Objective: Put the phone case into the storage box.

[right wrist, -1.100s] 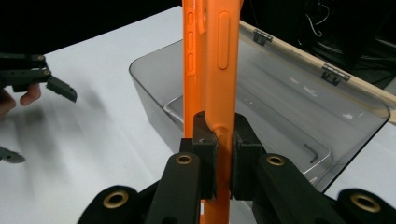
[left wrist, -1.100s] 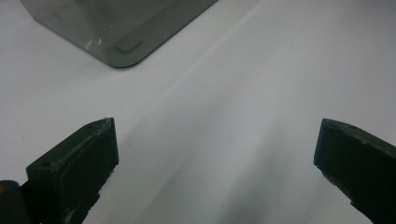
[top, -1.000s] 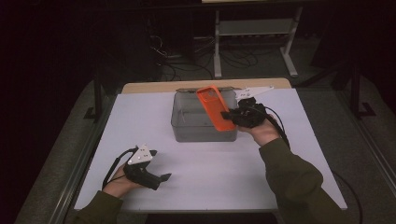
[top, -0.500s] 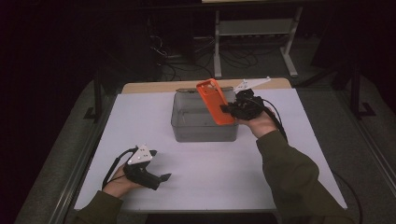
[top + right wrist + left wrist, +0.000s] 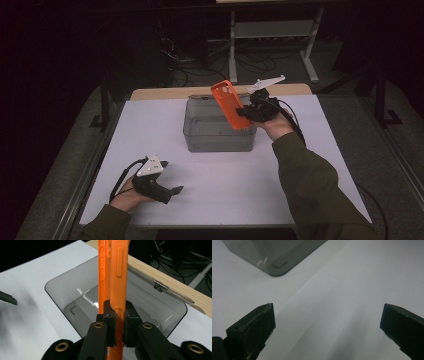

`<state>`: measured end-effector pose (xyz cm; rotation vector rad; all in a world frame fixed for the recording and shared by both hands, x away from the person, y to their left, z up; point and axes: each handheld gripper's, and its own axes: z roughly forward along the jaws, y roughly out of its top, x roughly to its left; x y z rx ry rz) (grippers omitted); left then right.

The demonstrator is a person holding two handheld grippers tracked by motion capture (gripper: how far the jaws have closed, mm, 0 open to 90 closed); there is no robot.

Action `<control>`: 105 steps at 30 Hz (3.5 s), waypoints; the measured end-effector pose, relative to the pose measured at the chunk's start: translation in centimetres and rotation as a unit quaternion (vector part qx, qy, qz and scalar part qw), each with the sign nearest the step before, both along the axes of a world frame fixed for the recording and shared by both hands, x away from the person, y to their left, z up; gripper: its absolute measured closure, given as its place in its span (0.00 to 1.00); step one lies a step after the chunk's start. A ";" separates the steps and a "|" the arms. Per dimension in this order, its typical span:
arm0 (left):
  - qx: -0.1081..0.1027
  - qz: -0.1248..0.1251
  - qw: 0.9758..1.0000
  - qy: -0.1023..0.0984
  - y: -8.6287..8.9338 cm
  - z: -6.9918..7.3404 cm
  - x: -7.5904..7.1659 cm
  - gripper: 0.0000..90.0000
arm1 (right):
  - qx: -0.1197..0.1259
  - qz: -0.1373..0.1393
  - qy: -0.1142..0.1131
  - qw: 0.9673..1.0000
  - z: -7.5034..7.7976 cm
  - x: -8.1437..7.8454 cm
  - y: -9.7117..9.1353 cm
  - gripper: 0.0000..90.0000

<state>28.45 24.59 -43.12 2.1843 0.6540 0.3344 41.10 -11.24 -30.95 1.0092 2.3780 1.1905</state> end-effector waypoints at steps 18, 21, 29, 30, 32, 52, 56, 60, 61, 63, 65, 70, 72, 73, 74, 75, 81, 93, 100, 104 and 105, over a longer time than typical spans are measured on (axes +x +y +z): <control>0.001 -0.003 1.000 -0.002 -0.1 -0.1 0.0 0.00 | -0.056 -0.013 0.040 0.998 -0.7 1.8 0.9 0.91; 0.000 -0.002 1.000 -0.002 -0.1 -0.1 0.0 0.00 | -0.064 -0.016 0.047 0.997 -0.8 2.1 1.0 0.91; -0.001 -0.003 1.000 -0.001 -0.1 -0.1 -0.1 0.00 | -0.086 -0.019 0.069 0.994 -1.0 2.8 1.6 0.91; -0.001 -0.004 1.000 -0.001 -0.1 0.0 -0.1 0.00 | -0.088 -0.019 0.070 0.993 -1.0 2.9 1.6 0.91; 0.000 -0.004 1.000 -0.001 -0.1 0.0 -0.1 0.00 | -0.094 -0.019 0.076 0.992 -1.1 3.0 1.8 0.91; -0.002 -0.004 1.000 -0.001 0.0 0.0 -0.1 0.00 | -0.152 -0.028 0.140 0.978 -2.0 4.9 3.1 0.91; -0.002 -0.004 1.000 -0.001 0.0 0.0 0.0 0.00 | -0.164 -0.029 0.153 0.974 -2.1 5.3 3.3 0.91; -0.003 -0.003 1.000 0.000 0.0 0.0 0.0 0.00 | -0.174 -0.030 0.163 0.971 -2.3 5.6 3.6 0.91; -0.003 -0.003 1.000 0.000 0.0 0.0 0.0 0.00 | -0.177 -0.031 0.167 0.969 -2.3 5.7 3.6 0.91; -0.004 -0.003 1.000 -0.001 0.0 0.0 0.0 0.00 | -0.180 -0.031 0.173 0.968 -2.4 5.8 3.8 0.91; -0.004 -0.001 1.000 -0.001 0.1 0.0 0.0 0.00 | -0.183 -0.034 0.177 0.966 -2.5 5.9 3.9 0.91; -0.008 0.001 1.000 0.000 0.1 0.1 0.0 0.00 | -0.189 -0.036 0.185 0.964 -2.7 6.2 4.1 0.91; -0.008 0.002 1.000 -0.001 0.2 0.1 0.0 0.00 | -0.193 -0.037 0.190 0.962 -2.9 6.3 4.2 0.90; -0.009 0.003 1.000 -0.002 0.2 0.1 0.0 0.00 | -0.195 -0.038 0.191 0.961 -3.0 6.3 4.2 0.90; -0.009 0.003 1.000 -0.002 0.2 0.1 0.0 0.00 | -0.196 -0.040 0.195 0.960 -3.0 6.4 4.3 0.90; -0.009 0.003 1.000 -0.002 0.2 0.2 0.0 0.00 | -0.199 -0.041 0.196 0.959 -3.1 6.5 4.3 0.90; -0.013 0.005 1.000 -0.002 0.3 0.2 0.0 0.00 | -0.207 -0.053 0.207 0.955 -3.4 6.8 4.5 0.90; -0.011 0.004 1.000 0.000 0.2 0.1 0.0 0.00 | -0.207 -0.067 0.230 0.949 -4.1 7.2 4.7 0.90; -0.012 0.003 1.000 0.001 0.2 0.2 0.0 0.00 | -0.193 -0.098 0.257 0.942 -4.3 7.4 4.7 0.90; -0.010 0.002 1.000 0.000 0.2 0.2 0.0 0.00 | -0.187 -0.114 0.267 0.939 -4.5 7.5 4.8 0.90; -0.012 0.003 1.000 0.000 0.2 0.2 0.0 0.00 | -0.187 -0.118 0.269 0.937 -4.6 7.5 4.8 0.90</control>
